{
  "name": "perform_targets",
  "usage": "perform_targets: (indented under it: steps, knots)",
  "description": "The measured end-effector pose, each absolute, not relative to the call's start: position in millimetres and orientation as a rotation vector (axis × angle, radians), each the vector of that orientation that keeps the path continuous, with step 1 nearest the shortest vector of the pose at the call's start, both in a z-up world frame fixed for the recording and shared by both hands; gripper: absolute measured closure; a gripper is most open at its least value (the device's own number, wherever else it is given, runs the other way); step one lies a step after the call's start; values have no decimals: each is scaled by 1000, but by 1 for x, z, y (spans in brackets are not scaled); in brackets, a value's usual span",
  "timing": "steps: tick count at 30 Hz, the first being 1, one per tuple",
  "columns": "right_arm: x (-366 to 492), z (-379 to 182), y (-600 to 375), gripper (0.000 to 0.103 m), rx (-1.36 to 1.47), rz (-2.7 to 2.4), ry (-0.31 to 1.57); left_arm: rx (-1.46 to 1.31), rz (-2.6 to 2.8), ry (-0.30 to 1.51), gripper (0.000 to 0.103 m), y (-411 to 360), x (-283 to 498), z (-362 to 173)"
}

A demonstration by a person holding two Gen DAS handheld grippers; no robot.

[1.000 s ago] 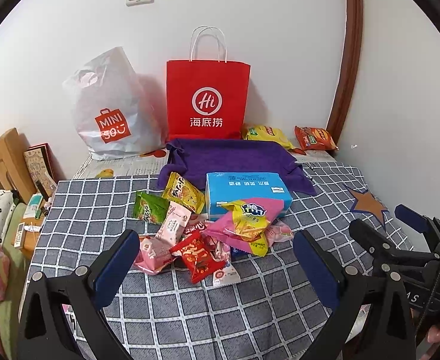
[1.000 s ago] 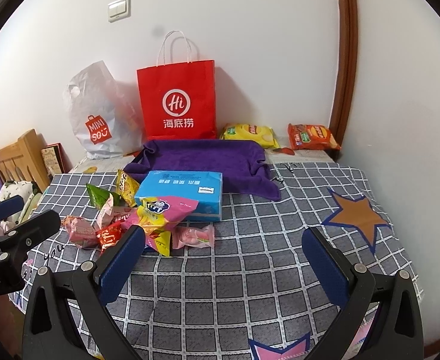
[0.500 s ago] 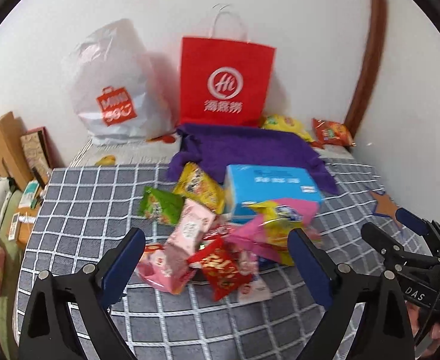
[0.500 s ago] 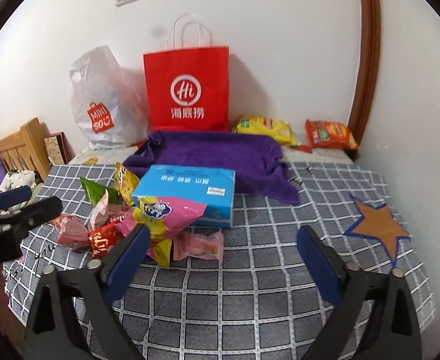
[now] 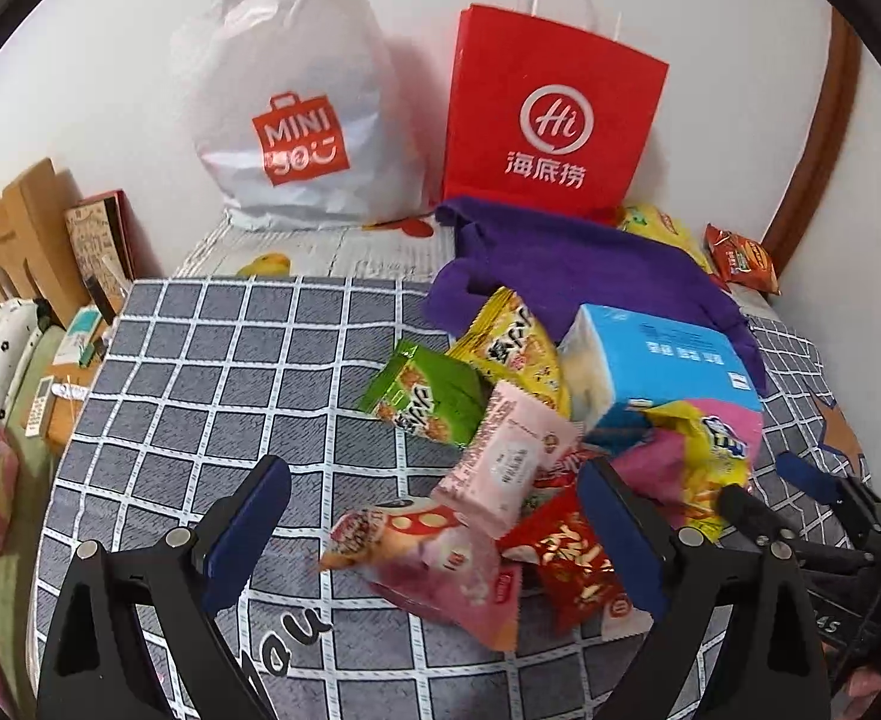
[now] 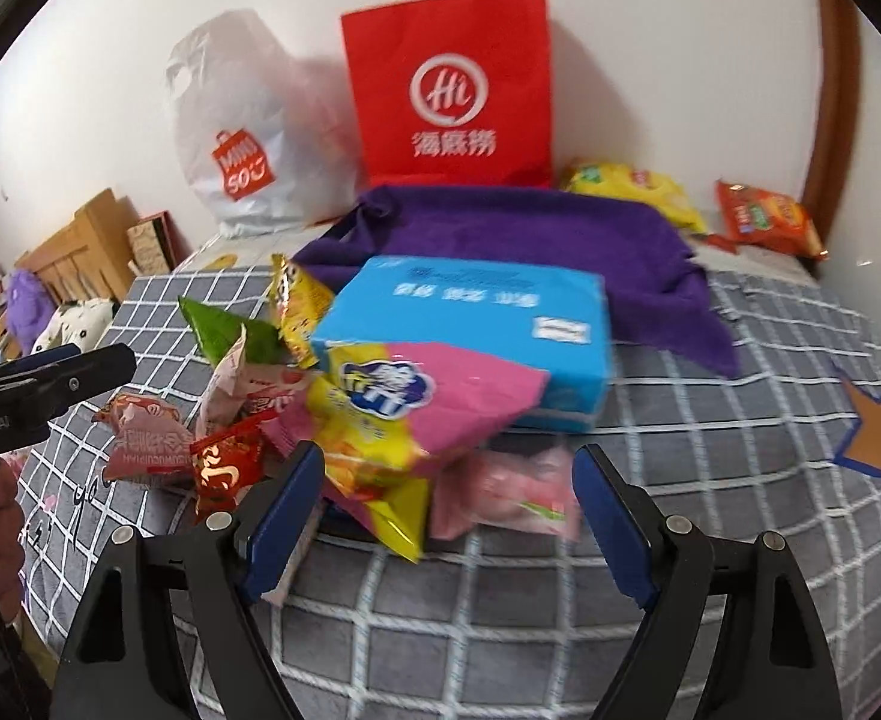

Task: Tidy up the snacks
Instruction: 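Grasp the red-dotted snack bag with left gripper while right grasps pink-yellow chip bag, then lift the red-dotted bag with left gripper while right lifts the pink-yellow chip bag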

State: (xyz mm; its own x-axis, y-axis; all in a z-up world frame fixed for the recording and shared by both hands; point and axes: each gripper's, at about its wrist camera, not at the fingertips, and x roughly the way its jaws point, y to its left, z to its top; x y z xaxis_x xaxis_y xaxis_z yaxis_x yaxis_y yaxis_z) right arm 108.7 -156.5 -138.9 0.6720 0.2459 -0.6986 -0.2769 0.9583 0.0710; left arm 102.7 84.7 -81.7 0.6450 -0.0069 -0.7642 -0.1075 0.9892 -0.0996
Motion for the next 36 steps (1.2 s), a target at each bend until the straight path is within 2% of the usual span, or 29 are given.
perform_targets:
  steps: [7, 8, 9, 16, 22, 28, 31, 36]
  knots:
    - [135, -155, -140, 19, 25, 309, 837, -137, 23, 918, 8, 89, 117, -100]
    - [137, -156, -140, 21, 32, 320, 846, -139, 15, 929, 8, 89, 119, -103]
    - [138, -157, -138, 29, 36, 331, 849, -147, 6, 938, 8, 90, 119, -105]
    - [131, -149, -145, 52, 68, 375, 823, -198, 17, 962, 8, 102, 126, -113]
    - [120, -138, -157, 59, 37, 371, 794, -238, 1, 993, 8, 109, 126, -118]
    - [107, -127, -187, 62, 38, 343, 775, -227, -12, 1039, 8, 103, 119, -132]
    - [99, -128, -202, 63, 28, 320, 775, -211, -17, 1055, 15, 97, 113, -141]
    - [87, -134, -226, 63, 17, 281, 787, -216, -26, 1051, 43, 94, 106, -150]
